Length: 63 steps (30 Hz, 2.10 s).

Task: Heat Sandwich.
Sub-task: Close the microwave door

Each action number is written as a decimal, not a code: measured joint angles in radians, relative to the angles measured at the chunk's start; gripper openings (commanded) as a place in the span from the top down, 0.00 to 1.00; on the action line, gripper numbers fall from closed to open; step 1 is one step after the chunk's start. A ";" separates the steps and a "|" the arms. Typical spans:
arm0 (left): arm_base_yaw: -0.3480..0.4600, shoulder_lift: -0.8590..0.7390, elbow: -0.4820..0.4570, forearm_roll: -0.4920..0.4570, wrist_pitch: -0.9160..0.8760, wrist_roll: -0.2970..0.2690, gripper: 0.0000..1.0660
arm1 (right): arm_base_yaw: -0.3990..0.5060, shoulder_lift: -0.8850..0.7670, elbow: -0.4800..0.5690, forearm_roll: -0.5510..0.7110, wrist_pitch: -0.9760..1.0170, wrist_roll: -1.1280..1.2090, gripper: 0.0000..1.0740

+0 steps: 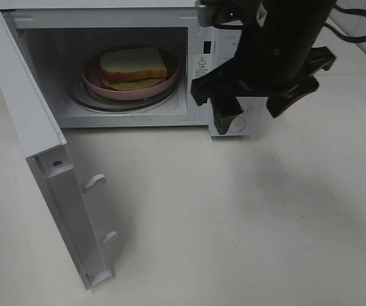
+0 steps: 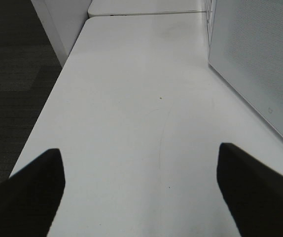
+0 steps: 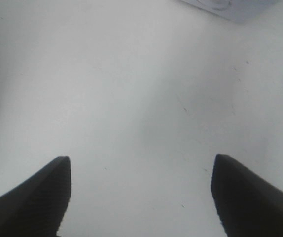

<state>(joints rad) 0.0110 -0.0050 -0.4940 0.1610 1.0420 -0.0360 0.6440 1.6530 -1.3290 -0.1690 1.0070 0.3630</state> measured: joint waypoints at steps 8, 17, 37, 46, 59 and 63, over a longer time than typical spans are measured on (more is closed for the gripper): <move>0.000 0.000 0.000 0.000 0.000 0.000 0.27 | -0.117 -0.080 0.000 0.002 0.123 0.003 0.29; 0.000 0.000 0.000 0.000 0.000 0.000 0.27 | -0.319 -0.220 0.012 0.002 0.203 -0.032 0.29; 0.000 0.000 0.000 0.000 0.000 0.000 0.27 | -0.567 -0.710 0.426 0.005 0.171 -0.078 0.29; 0.000 0.000 0.000 0.000 0.000 0.000 0.27 | -0.632 -0.953 0.626 0.014 0.108 -0.139 0.29; 0.000 0.000 0.000 0.000 0.000 0.000 0.27 | -0.632 -1.298 0.817 0.047 0.035 -0.224 0.29; 0.000 0.000 0.000 0.000 0.000 0.000 0.27 | -0.632 -1.394 0.820 0.049 0.034 -0.233 0.29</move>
<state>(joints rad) 0.0110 -0.0050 -0.4940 0.1610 1.0420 -0.0360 0.0120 0.2590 -0.5090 -0.1200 1.0410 0.1300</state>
